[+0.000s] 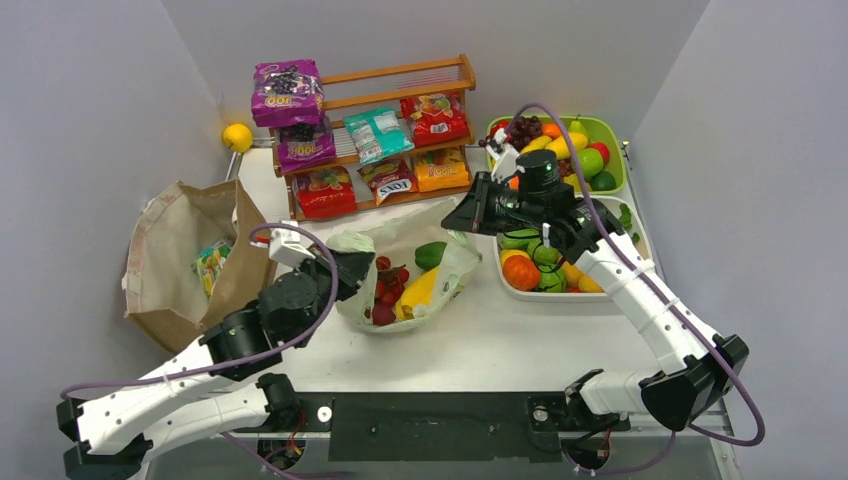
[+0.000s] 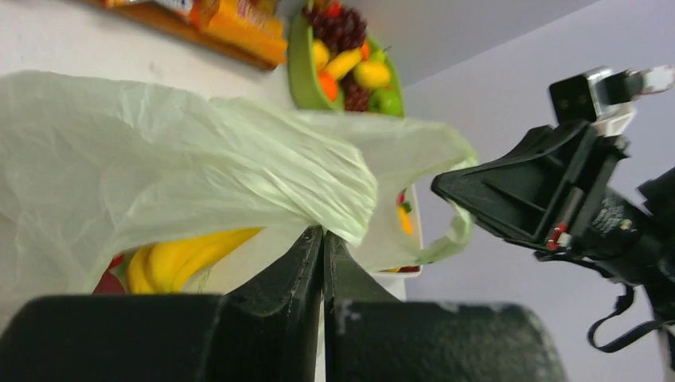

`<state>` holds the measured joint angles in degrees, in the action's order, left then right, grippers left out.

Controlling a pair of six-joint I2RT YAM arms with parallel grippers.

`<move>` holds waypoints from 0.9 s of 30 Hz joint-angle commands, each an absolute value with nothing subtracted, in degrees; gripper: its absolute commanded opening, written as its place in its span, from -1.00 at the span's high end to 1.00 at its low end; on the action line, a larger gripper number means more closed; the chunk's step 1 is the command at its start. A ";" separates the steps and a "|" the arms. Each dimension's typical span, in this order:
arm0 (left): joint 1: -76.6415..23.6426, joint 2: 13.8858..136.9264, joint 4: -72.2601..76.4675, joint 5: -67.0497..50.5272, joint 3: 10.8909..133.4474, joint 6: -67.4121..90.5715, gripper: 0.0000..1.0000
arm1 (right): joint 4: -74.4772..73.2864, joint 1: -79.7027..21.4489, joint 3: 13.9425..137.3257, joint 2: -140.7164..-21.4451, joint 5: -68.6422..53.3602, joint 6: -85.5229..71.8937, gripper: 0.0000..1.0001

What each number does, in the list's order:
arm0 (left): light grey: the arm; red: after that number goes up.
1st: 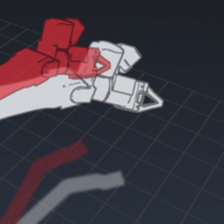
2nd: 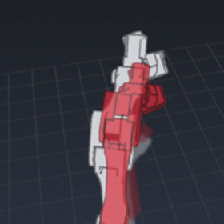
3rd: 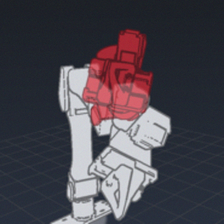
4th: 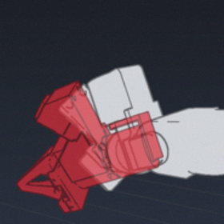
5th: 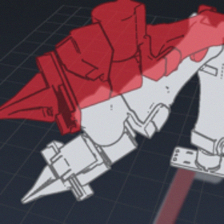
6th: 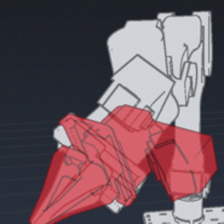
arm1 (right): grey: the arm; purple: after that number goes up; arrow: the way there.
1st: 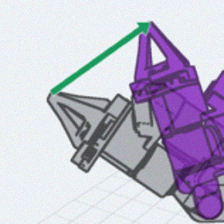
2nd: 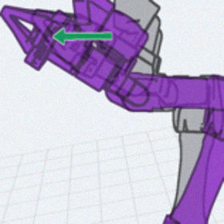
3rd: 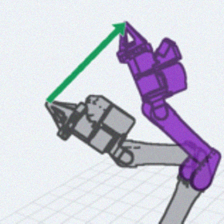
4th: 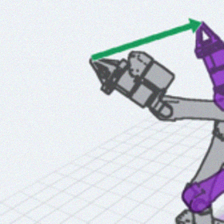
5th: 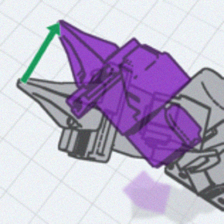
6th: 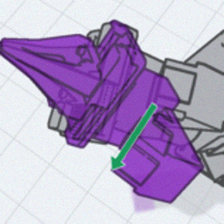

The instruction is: Place the food into the grocery bag and tie it

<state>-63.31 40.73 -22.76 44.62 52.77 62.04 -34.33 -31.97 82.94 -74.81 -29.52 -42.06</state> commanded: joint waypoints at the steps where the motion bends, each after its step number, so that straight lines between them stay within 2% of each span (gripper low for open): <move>1: -58.11 38.44 -11.25 27.80 44.44 67.16 1.00 | -30.44 -32.80 78.22 -72.28 -35.72 -38.76 1.00; 8: -57.05 39.68 -8.46 14.48 45.65 60.64 1.00 | -25.61 -34.31 74.49 -72.46 -46.81 -36.33 1.00; 16: -57.04 41.85 -8.56 3.84 50.89 55.35 1.00 | -25.64 -40.32 77.02 -76.44 -53.09 -32.60 1.00; 25: -55.71 43.58 -13.58 -3.73 54.31 51.15 1.00 | -25.80 -41.45 76.23 -78.52 -60.74 -27.84 1.00; 27: -55.07 43.33 -15.16 -5.00 54.56 50.62 0.86 | -26.13 -41.25 75.91 -78.63 -61.38 -26.87 1.00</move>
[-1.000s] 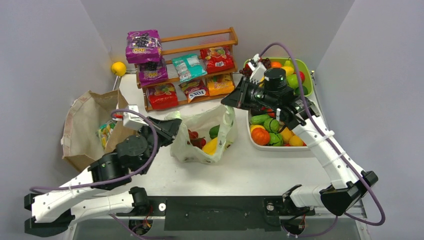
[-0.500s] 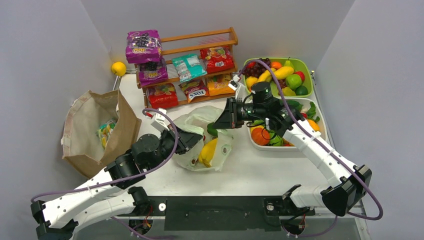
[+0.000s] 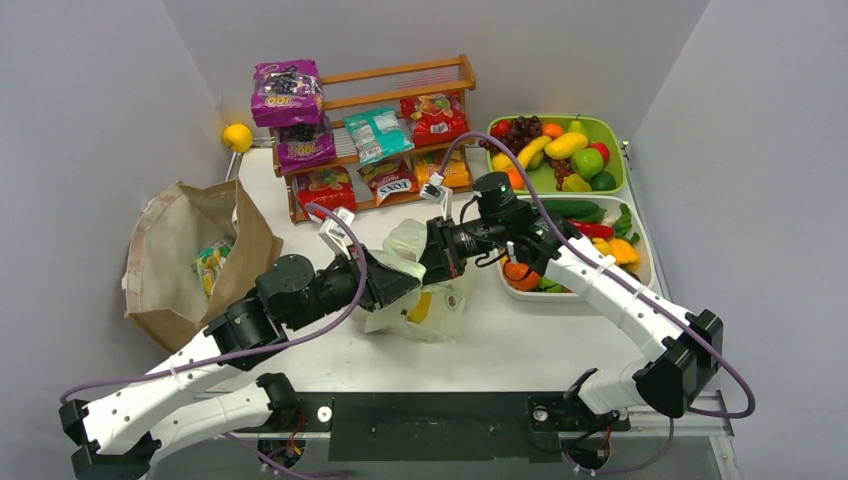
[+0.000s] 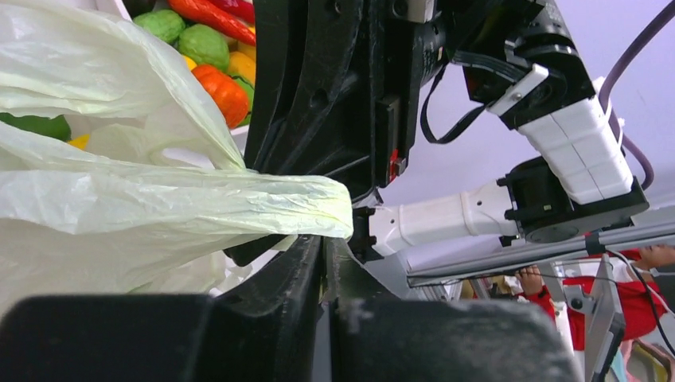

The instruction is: Place the food into the grocery bag and tie it

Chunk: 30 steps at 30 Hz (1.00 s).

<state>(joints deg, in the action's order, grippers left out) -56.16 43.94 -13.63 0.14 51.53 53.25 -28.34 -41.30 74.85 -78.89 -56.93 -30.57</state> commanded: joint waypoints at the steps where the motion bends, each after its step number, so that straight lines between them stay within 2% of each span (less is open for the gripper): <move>1: -54.83 43.15 -15.97 -5.36 54.83 50.16 0.78 | -26.34 -41.15 75.95 -78.68 -61.71 -26.53 1.00; 2: -54.38 43.11 -17.84 -5.91 55.41 49.87 0.59 | -26.67 -40.78 75.99 -78.76 -62.07 -26.06 1.00; 3: -54.17 42.97 -18.98 -6.03 56.13 49.21 0.50 | -26.78 -40.65 76.10 -78.82 -62.28 -25.90 1.00; 4: -53.75 42.84 -21.14 -6.12 56.50 48.40 0.34 | -27.04 -40.33 76.20 -78.92 -62.70 -25.55 1.00; 6: -53.26 42.42 -24.14 -5.72 57.37 47.07 0.15 | -27.37 -40.10 76.42 -79.14 -63.06 -25.05 1.00; 8: -52.83 41.84 -27.02 -4.88 58.18 45.75 0.06 | -27.82 -39.98 76.54 -79.54 -63.24 -24.60 1.00; 14: -51.96 41.18 -35.60 -2.92 62.78 39.93 0.04 | -29.24 -40.10 76.19 -80.67 -63.58 -23.28 1.00; 21: -51.95 42.57 -45.59 -1.62 69.67 26.30 0.25 | -29.97 -40.21 75.85 -80.92 -64.27 -22.39 1.00; 30: -52.31 38.71 -39.99 -4.01 62.75 9.34 0.28 | -30.41 -40.13 76.20 -81.12 -64.97 -22.40 1.00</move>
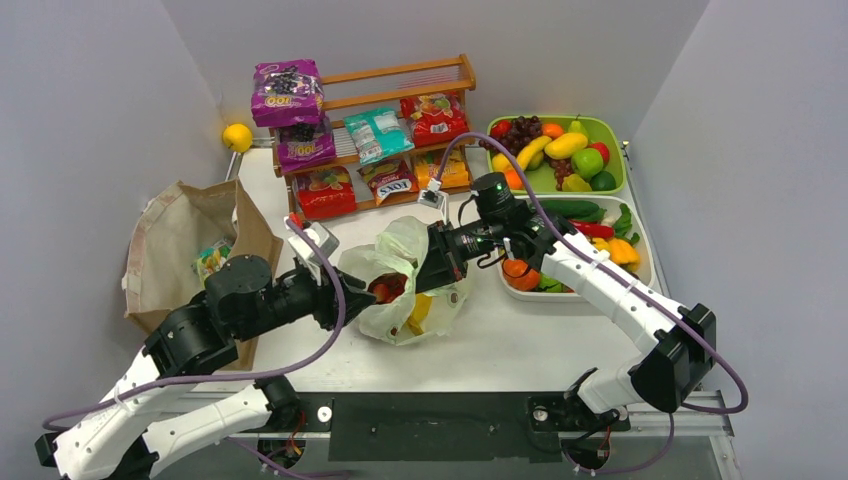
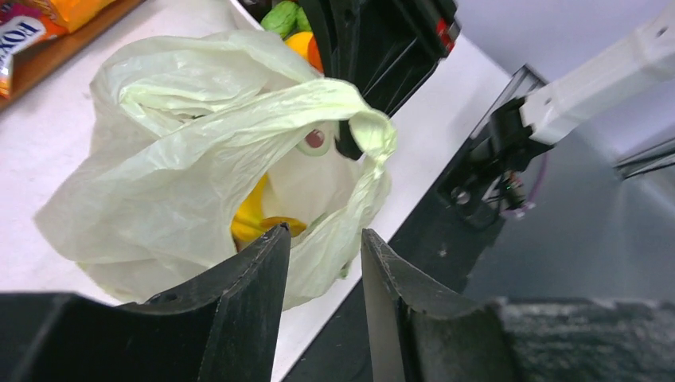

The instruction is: Place the food into the grocery bag and tie it

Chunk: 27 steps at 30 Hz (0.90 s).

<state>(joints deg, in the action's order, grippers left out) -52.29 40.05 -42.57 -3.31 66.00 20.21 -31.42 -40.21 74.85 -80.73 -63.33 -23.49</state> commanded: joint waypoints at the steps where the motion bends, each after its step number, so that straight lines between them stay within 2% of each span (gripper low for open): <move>1: -52.43 38.25 -39.16 -3.98 62.05 7.41 0.30 | -30.41 -40.15 76.29 -81.14 -64.98 -22.45 1.00; 14: -53.06 36.80 -28.37 -10.42 53.26 -7.53 0.49 | -30.59 -39.80 77.30 -81.13 -66.61 -22.12 1.00; 23: -54.40 38.68 -25.78 -9.37 50.72 -18.88 0.72 | -30.90 -39.78 77.71 -81.81 -68.74 -21.53 1.00; 27: -54.67 38.69 -23.96 -9.57 49.45 -22.72 0.72 | -30.94 -39.95 78.23 -81.96 -69.62 -21.20 1.00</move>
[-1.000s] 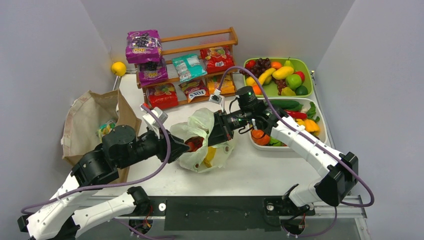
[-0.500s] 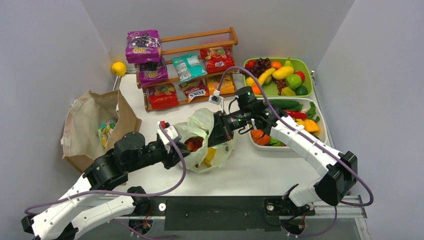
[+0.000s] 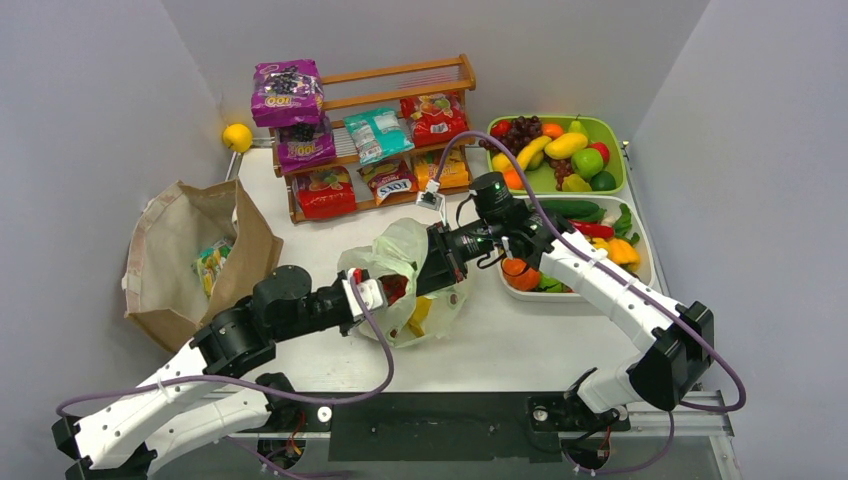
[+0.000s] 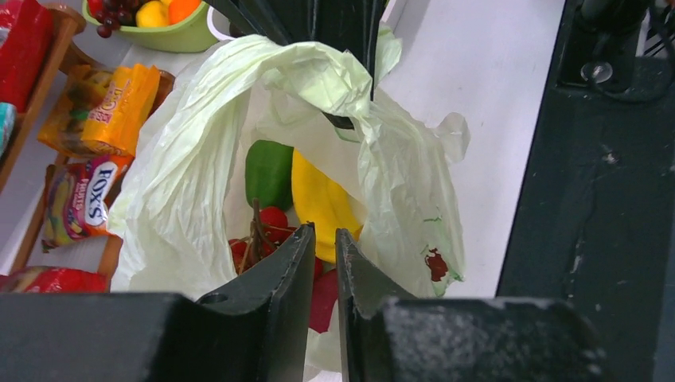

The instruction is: Place the food into the grocery bag and tie it

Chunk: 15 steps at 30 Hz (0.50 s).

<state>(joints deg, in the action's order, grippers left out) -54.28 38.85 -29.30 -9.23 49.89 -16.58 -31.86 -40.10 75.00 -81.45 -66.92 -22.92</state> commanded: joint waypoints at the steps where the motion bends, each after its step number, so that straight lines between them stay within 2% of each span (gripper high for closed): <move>1: -54.67 38.96 -23.67 -9.84 49.06 -23.76 0.66 | -30.94 -40.00 78.31 -82.04 -69.70 -21.15 1.00; 7: -54.67 41.05 -18.78 -9.24 46.93 -25.51 0.30 | -30.94 -40.01 78.37 -82.51 -70.13 -20.87 1.00; 15: -54.67 41.45 -8.25 -9.01 41.66 -27.95 0.04 | -30.85 -40.12 77.40 -82.68 -71.14 -20.09 1.00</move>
